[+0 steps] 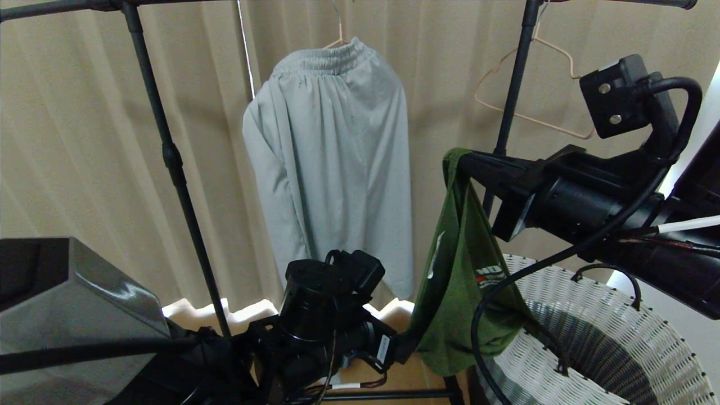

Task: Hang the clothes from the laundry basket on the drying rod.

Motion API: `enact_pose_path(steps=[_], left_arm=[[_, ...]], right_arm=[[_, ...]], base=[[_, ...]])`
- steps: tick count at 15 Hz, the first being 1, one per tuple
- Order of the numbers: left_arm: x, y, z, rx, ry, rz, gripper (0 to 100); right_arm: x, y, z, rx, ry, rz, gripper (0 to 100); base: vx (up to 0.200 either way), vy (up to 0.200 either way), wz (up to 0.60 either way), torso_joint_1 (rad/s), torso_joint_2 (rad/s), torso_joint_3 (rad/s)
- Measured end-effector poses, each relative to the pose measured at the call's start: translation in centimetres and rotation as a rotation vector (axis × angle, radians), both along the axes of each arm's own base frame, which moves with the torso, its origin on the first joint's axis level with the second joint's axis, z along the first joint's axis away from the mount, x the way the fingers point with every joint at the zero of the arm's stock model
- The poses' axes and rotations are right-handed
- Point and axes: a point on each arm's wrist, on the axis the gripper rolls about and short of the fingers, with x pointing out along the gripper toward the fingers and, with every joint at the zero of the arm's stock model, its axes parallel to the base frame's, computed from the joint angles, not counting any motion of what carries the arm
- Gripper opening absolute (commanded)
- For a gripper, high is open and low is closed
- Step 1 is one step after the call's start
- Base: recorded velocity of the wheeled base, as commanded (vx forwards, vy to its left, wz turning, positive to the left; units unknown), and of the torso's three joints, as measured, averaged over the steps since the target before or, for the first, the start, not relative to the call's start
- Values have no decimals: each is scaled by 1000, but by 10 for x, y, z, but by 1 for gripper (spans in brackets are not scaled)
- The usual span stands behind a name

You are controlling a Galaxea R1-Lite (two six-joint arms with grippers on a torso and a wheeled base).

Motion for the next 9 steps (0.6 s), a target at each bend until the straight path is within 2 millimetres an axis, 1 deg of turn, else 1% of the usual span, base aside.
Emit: enact_pose_path(steps=[1, 3, 5, 7, 9], left_arm=[[-2, 2, -1, 6, 3, -2, 0], [-11, 11, -3, 26, 16, -2, 0], [-17, 18, 0, 33, 1, 15, 0], [-25, 27, 8, 29, -65, 52, 0], [-30, 41, 22, 40, -183, 64, 0]], right_arm=[[0, -1, 1, 1, -2, -4, 0], [1, -2, 1, 3, -4, -9, 0], [1, -2, 1, 5, -5, -8, 0], [1, -3, 1, 5, -2, -11, 0], [2, -4, 2, 15, -13, -16, 0]], base=[[0, 0, 0, 0, 0, 0], [0, 0, 0, 0, 0, 0], [0, 0, 0, 0, 0, 0], [0, 0, 0, 0, 0, 0], [0, 0, 0, 0, 0, 0]])
